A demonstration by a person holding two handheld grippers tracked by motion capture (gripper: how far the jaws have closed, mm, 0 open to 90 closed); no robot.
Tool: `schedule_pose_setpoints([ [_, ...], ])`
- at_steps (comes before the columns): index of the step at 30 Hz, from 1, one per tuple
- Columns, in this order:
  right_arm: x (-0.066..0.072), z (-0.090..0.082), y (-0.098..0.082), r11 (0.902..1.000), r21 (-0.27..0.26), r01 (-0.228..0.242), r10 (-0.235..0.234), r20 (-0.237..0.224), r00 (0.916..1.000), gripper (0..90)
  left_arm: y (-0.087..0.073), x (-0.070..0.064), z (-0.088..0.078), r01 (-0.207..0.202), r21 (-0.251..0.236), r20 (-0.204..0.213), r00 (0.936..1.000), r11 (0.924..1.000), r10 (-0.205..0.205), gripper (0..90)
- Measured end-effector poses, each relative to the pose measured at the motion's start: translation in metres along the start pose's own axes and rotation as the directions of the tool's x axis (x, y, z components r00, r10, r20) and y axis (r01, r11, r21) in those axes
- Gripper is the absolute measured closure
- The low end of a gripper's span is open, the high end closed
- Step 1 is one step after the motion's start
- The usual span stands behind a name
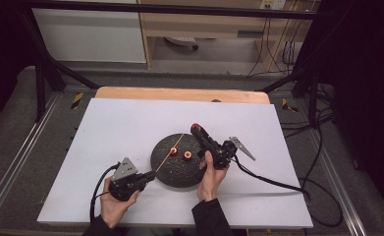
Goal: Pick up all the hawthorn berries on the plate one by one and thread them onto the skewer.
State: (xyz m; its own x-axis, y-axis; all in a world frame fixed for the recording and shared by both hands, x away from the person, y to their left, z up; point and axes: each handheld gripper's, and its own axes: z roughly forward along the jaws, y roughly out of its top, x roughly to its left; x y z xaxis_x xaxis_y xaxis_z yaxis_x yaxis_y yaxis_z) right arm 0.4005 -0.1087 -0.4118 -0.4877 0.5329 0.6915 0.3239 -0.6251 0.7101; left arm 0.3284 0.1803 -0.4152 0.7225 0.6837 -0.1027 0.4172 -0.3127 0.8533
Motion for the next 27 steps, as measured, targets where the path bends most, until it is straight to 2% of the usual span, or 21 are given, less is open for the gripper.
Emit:
schedule_pose_setpoints([
  [12,-0.003,0.003,0.0,0.9957,-0.074,-0.054,0.054,-0.005,0.9985,61.0,0.01,-0.011,0.01,0.006,-0.008,-0.001,1.0,0.9999,-0.006,88.1],
  [20,-0.005,0.003,-0.003,0.9932,-0.086,-0.078,0.077,-0.011,0.9969,61.0,0.011,-0.014,0.012,0.006,-0.013,0.005,1.0,0.9999,-0.006,88.2],
  [27,-0.005,0.003,-0.005,0.9931,-0.084,-0.081,0.08,-0.014,0.9967,61.0,0.011,-0.016,0.014,0.005,-0.012,0.004,1.0,0.9999,-0.005,88.2],
])
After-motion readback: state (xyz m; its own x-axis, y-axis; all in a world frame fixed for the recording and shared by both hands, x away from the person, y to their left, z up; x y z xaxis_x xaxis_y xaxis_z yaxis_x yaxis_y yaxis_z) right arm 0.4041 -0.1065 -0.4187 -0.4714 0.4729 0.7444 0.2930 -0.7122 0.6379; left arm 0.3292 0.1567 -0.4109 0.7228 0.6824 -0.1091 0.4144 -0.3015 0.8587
